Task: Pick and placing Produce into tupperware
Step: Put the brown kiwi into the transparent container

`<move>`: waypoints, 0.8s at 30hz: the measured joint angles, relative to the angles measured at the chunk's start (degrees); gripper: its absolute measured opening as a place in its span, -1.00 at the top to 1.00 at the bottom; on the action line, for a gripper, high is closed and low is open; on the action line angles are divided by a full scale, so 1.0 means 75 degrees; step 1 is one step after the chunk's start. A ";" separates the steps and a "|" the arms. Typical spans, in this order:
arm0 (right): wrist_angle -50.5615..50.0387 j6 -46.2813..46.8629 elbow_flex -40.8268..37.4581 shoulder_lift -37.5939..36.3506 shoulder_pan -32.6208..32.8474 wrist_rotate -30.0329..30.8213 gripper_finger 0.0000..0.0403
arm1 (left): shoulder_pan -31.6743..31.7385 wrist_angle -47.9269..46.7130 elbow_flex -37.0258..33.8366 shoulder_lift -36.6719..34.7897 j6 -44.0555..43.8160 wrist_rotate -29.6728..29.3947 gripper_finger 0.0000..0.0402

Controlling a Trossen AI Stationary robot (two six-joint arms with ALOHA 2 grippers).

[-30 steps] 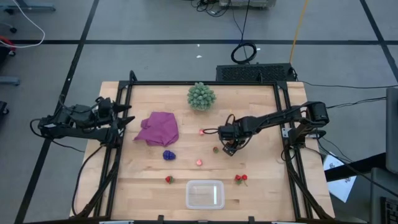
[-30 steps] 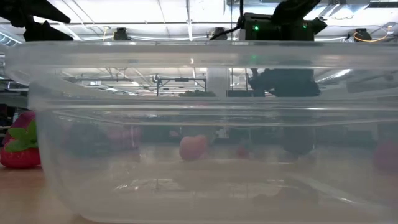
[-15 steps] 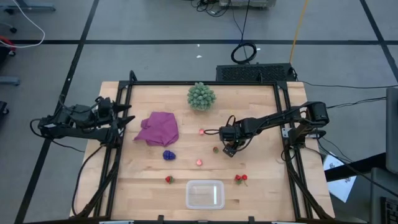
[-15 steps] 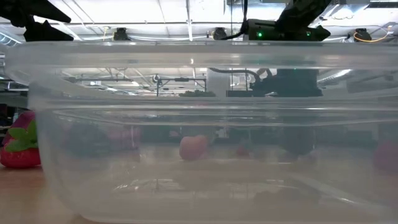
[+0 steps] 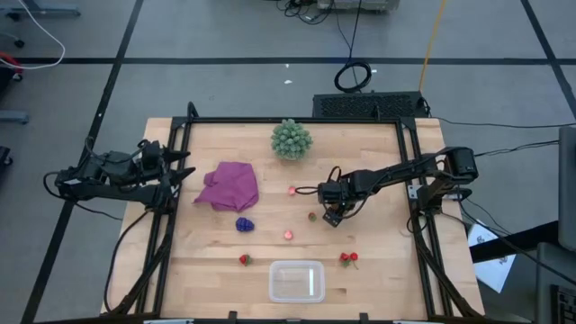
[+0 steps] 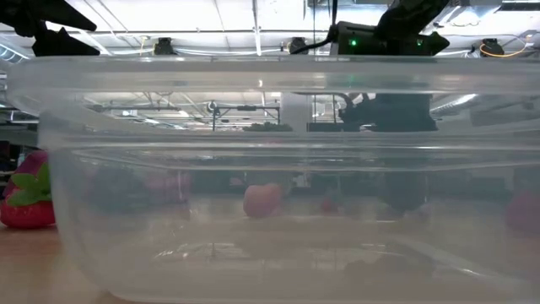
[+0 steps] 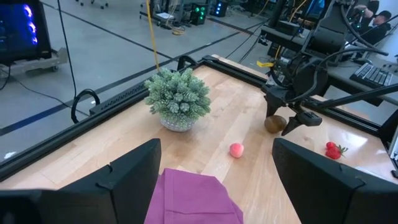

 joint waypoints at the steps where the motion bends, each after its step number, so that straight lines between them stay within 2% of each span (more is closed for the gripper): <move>1: -0.0001 -0.0012 0.0000 0.0002 0.0000 -0.0001 -0.51 | -0.0003 0.0000 0.0000 0.0000 0.0000 0.0000 -0.56; 10: 0.0005 -0.0132 0.0003 0.0002 0.0000 0.0005 -0.19 | -0.0002 0.0000 0.0000 0.0000 -0.0003 -0.0003 -0.56; 19: 0.0006 -0.0132 0.0003 -0.0024 -0.0003 0.0007 -0.26 | -0.0002 0.0000 0.0000 0.0000 -0.0006 -0.0003 -0.56; 24: 0.0186 -0.0131 0.0003 -0.0430 -0.0012 0.0011 -0.19 | 0.0000 0.0000 0.0000 0.0000 -0.0009 -0.0003 -0.56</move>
